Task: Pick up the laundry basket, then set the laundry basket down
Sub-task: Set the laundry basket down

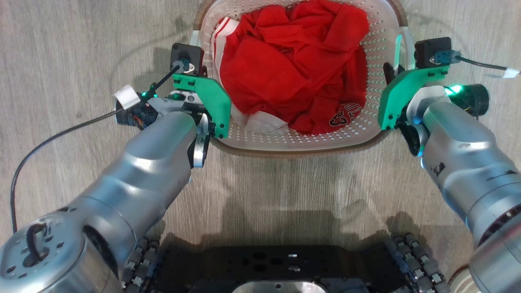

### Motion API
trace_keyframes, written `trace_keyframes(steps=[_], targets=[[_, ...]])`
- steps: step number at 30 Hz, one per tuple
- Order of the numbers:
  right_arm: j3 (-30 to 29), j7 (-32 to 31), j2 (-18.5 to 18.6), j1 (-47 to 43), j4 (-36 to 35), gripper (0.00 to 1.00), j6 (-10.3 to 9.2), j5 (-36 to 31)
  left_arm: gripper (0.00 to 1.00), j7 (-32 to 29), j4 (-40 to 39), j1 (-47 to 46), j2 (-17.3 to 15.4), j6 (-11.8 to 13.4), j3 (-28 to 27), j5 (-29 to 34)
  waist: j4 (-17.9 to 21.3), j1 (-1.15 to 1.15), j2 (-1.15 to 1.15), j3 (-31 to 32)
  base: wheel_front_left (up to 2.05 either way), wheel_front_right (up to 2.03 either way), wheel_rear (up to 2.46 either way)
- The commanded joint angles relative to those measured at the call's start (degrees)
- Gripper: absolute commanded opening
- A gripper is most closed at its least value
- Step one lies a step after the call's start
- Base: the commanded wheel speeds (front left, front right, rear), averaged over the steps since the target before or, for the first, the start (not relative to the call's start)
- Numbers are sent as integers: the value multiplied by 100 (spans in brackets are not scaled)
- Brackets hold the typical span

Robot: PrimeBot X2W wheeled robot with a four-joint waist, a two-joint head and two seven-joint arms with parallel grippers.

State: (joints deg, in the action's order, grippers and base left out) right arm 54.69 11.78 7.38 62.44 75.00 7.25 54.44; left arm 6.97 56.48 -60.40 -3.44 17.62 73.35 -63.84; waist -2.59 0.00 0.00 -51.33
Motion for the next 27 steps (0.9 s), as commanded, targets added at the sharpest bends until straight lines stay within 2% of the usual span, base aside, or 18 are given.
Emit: trace_keyframes(steps=[1,4,5,6,7,8,9,10,12,27], targets=[[50,69,-193,-124,-105,22,24,-65,0,25,-113,-43,57,-45,0,17,-2,0,0,0,0,0,0],[40,78,-194,-117,-105,40,24,-84,0,27,-52,-36,57,-50,0,-50,-4,0,0,1,0,0,0],[35,81,-196,-112,-105,47,24,-88,11,32,-33,-35,57,-52,0,-75,-5,0,0,2,0,0,0],[29,88,-196,-103,-105,78,24,-94,16,32,-17,-32,57,-60,0,-100,-5,0,0,3,0,0,0],[23,94,-196,-97,-105,91,24,-100,24,30,1,-28,57,-63,0,-139,-5,0,0,6,0,0,0],[16,100,-196,-94,-105,100,24,-106,35,31,15,-25,57,-64,0,-168,-5,0,0,11,0,0,0],[10,107,-194,-92,-105,100,24,-113,45,35,30,-21,57,-64,0,-195,-5,0,0,17,0,0,0],[3,115,-191,-90,-105,100,24,-121,73,40,44,-16,57,-65,0,-216,-5,0,0,24,0,0,0],[-13,129,-186,-82,-104,100,24,-135,100,53,81,-6,57,-77,0,-254,-3,0,0,41,0,0,0],[-278,284,-74,-68,-104,100,24,-359,100,386,408,37,57,-174,0,-402,57,0,0,421,0,0,0]])
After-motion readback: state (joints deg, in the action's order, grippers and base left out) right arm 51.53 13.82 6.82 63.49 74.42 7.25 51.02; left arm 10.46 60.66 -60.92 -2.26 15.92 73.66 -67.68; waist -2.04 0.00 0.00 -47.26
